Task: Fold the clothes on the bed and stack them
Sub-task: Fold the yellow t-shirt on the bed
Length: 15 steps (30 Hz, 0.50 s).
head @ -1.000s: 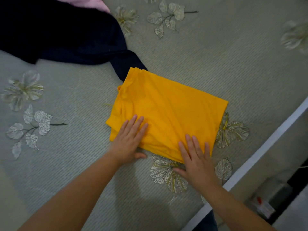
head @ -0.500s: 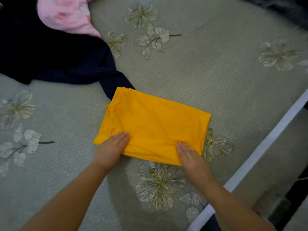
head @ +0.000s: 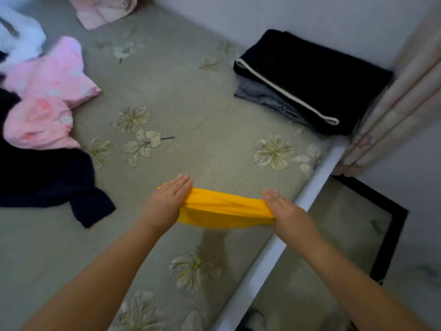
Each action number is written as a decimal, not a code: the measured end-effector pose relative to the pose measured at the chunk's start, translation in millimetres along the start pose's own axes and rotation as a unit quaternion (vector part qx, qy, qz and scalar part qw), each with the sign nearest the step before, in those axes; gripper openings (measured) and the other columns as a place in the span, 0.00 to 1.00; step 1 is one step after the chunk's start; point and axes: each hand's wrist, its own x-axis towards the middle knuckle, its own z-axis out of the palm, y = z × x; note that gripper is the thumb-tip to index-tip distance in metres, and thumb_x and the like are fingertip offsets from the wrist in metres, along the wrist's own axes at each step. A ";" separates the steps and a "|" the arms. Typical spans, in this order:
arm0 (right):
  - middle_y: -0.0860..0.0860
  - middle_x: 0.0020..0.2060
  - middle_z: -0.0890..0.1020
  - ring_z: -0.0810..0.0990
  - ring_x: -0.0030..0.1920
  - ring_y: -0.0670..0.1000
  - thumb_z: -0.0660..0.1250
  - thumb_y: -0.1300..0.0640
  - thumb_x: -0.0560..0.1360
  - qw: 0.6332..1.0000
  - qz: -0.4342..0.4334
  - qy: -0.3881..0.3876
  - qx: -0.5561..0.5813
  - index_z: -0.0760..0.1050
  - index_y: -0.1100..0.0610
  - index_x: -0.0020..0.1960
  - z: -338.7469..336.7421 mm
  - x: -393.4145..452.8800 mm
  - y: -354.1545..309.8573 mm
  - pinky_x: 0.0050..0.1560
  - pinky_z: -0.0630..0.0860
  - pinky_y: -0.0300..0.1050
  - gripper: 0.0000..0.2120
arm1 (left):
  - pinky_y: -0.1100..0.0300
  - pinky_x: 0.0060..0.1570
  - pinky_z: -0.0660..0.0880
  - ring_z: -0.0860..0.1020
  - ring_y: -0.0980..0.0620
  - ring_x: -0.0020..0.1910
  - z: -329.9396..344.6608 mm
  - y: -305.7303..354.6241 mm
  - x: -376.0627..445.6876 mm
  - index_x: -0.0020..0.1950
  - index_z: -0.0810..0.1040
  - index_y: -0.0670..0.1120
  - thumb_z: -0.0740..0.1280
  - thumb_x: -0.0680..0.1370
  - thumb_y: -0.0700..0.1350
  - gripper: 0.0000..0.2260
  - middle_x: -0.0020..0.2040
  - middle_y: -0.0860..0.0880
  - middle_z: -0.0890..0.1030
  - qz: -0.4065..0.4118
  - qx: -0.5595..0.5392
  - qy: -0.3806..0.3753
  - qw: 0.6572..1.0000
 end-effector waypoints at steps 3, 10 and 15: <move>0.54 0.75 0.52 0.51 0.75 0.51 0.54 0.73 0.73 0.995 0.068 -0.077 0.004 0.48 0.58 0.75 -49.2 -5.0 55.4 0.70 0.53 0.40 0.33 | 0.43 0.33 0.77 0.81 0.35 0.42 -15.7 44.9 62.1 0.49 0.80 0.31 0.55 0.66 0.33 0.18 0.47 0.33 0.81 0.009 -0.034 0.008 0.999; 0.54 0.75 0.50 0.48 0.75 0.51 0.51 0.71 0.76 0.986 0.156 -0.049 -0.043 0.45 0.58 0.75 -131.6 14.1 143.3 0.71 0.48 0.41 0.30 | 0.62 0.69 0.52 0.53 0.52 0.74 -33.6 93.1 201.5 0.75 0.52 0.46 0.53 0.79 0.36 0.25 0.76 0.47 0.52 -0.016 -0.065 -0.113 0.991; 0.55 0.75 0.48 0.46 0.75 0.53 0.51 0.70 0.77 0.979 0.194 -0.018 -0.057 0.43 0.59 0.75 -163.9 75.4 201.5 0.73 0.48 0.45 0.30 | 0.62 0.69 0.53 0.52 0.53 0.74 -32.8 92.4 304.1 0.76 0.49 0.47 0.53 0.80 0.37 0.25 0.76 0.49 0.51 0.006 -0.018 -0.096 0.995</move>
